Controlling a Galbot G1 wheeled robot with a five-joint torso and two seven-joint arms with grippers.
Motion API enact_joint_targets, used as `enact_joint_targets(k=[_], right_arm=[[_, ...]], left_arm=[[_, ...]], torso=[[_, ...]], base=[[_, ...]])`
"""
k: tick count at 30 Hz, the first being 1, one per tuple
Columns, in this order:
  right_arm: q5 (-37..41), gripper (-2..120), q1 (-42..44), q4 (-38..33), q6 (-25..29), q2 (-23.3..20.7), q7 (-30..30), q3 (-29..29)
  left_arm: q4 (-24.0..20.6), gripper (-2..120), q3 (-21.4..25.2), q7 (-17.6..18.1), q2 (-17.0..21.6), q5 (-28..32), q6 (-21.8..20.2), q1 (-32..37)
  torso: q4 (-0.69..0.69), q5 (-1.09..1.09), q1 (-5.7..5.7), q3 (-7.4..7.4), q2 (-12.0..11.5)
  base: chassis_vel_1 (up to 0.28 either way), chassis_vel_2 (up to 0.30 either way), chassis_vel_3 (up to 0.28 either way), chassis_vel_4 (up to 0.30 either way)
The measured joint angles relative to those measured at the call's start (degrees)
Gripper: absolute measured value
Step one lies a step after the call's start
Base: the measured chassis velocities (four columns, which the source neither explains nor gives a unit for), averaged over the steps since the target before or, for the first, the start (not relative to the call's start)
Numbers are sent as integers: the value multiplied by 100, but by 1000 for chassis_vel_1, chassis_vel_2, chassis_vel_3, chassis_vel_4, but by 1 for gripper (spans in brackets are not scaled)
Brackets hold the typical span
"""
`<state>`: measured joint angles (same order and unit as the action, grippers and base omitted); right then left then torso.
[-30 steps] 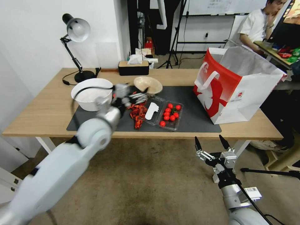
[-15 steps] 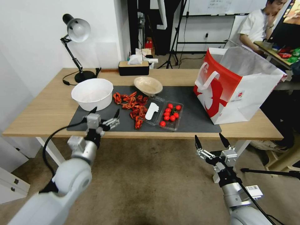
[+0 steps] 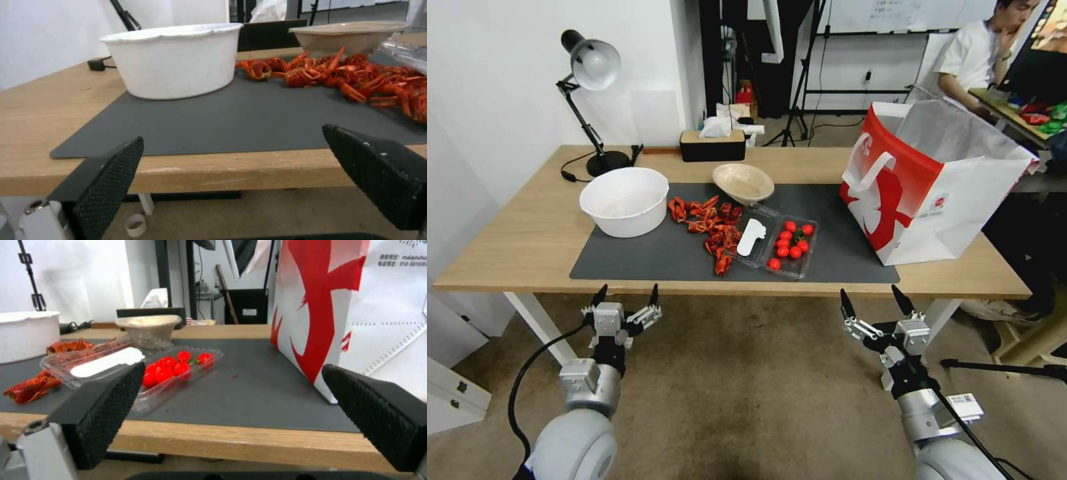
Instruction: Pick up the trash from the table and place it into the takeout bag.
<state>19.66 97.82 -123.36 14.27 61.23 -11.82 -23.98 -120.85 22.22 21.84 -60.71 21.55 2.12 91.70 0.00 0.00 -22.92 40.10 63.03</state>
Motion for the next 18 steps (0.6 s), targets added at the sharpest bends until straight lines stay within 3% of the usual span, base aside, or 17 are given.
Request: enact_joint_targets(k=[18], right_arm=[[18, 100, 19, -12, 1, -10, 2, -2]], left_arm=[[75, 100, -71, -30, 111, 119, -24, -96]], torso=[[0, -1, 0, 0, 0]], base=[[0, 0, 0, 0]])
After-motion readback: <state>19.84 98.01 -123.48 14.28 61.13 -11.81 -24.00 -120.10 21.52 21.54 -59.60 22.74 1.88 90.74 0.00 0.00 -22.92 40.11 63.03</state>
